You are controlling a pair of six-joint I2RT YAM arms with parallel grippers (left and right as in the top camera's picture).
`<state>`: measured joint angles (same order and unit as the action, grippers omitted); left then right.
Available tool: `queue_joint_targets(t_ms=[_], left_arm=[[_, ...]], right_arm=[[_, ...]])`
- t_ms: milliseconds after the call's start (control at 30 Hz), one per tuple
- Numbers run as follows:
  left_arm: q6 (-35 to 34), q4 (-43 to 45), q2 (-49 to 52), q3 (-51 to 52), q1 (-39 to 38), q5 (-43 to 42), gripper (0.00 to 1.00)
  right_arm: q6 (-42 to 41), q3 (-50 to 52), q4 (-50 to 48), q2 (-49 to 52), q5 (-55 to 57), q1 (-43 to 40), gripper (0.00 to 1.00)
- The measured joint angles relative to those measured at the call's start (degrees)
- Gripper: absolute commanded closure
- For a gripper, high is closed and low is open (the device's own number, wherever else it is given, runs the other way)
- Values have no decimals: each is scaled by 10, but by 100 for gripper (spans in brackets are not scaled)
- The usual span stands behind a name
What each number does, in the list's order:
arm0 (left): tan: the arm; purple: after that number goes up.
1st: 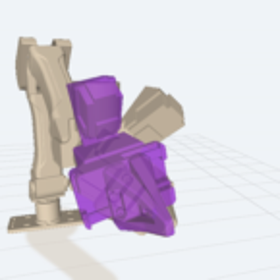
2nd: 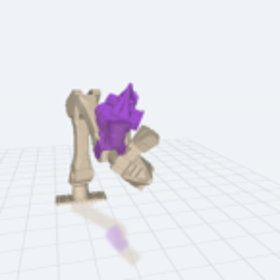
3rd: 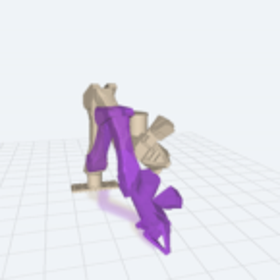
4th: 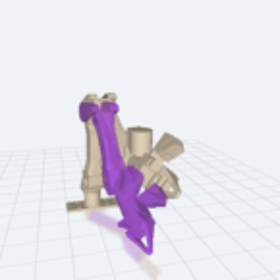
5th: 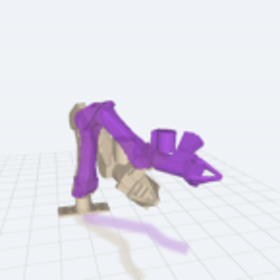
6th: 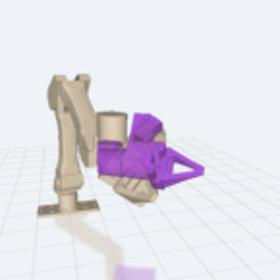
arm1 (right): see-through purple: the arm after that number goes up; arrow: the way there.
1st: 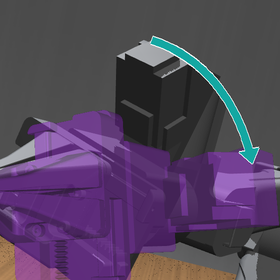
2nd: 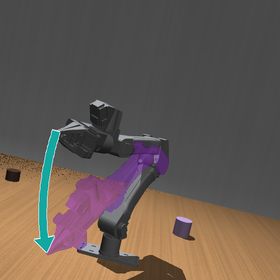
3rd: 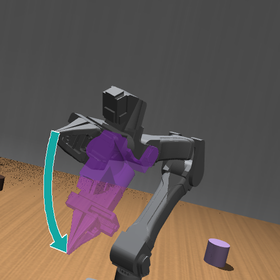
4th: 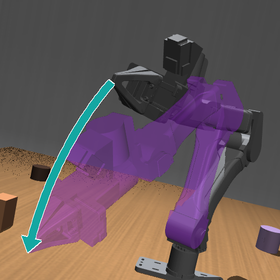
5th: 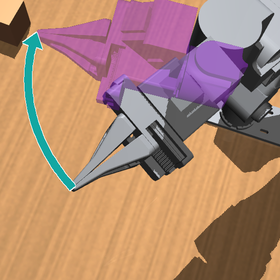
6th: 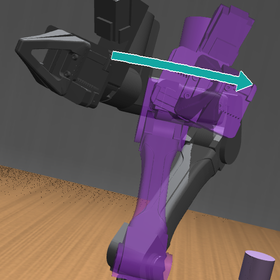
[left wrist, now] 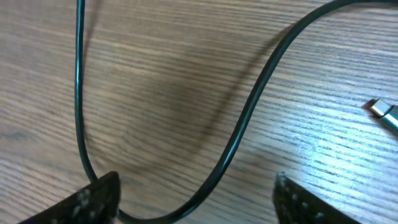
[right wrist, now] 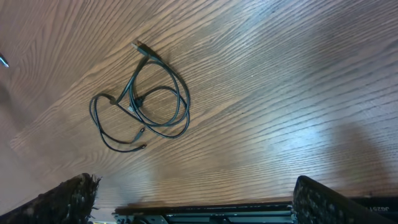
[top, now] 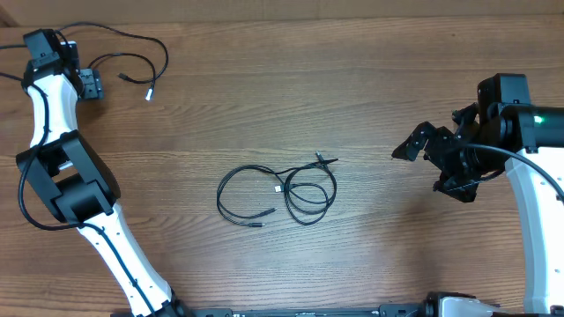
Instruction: Untangle cables
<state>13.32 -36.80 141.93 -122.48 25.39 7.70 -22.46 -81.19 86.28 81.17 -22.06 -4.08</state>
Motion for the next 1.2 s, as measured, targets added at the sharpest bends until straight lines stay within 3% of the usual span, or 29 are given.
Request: queue_joint_targets(t_ms=[233, 467, 800, 900, 933, 967, 1033, 1200], left_arm=[[9, 17, 0, 6, 18, -7, 31], [19, 26, 0, 28, 37, -28, 27], [23, 61, 1, 32, 39, -39, 40], [24, 73, 1, 40, 39, -41, 53], [24, 80, 1, 44, 39, -41, 63], [24, 83, 1, 48, 39, -41, 78], [30, 88, 1, 52, 39, -41, 93], [34, 110, 2, 56, 39, -14, 96]], right_arm=[[0, 0, -3, 0, 0, 0, 0], [-9, 0, -7, 0, 0, 0, 0], [-13, 0, -7, 0, 0, 0, 0], [-13, 0, -7, 0, 0, 0, 0], [-14, 0, -7, 0, 0, 0, 0], [-14, 0, -5, 0, 0, 0, 0], [-15, 0, -3, 0, 0, 0, 0], [-15, 0, 9, 0, 0, 0, 0]])
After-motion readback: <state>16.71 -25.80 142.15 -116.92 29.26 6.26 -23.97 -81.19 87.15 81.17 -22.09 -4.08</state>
